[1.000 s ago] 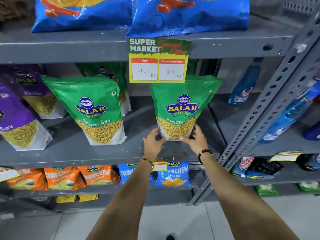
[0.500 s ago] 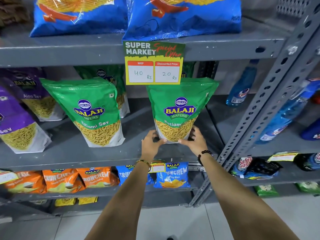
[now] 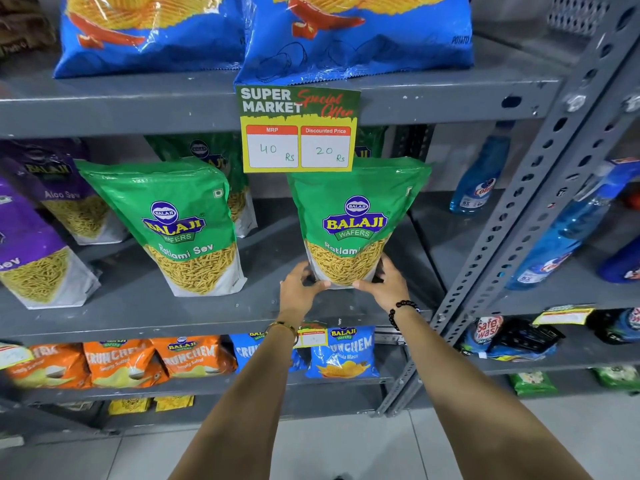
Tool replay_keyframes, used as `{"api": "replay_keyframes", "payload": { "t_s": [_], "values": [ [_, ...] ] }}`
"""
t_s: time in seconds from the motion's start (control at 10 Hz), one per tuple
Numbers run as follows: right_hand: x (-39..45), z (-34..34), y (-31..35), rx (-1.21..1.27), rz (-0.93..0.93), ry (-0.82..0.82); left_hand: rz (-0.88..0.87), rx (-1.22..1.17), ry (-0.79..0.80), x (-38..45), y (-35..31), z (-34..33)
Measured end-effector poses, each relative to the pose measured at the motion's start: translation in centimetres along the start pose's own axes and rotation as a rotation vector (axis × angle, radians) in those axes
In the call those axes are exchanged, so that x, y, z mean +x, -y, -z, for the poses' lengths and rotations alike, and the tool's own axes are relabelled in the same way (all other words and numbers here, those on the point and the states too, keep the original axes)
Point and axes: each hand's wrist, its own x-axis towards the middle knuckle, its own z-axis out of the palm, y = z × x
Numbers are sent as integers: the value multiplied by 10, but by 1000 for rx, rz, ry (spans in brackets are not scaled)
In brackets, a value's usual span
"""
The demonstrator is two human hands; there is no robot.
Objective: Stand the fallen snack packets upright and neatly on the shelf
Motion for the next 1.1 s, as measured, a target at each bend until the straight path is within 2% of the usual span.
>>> {"api": "replay_keyframes", "payload": {
  "t_s": [0.8,0.9,1.0,1.1],
  "values": [
    [-3,-1,-1,37,-18,-16,-23,20,56,-1,-1,0],
    [-7,-2,-5,8,-10,-30,47,74,24,-1,7,0],
    [-18,-7,-6,-176,-14,-74,107,187,-4,-13,15,5],
    [-38,-14,-13,-455,19,-131,56,361,-22,-31,28,12]
  ]
}}
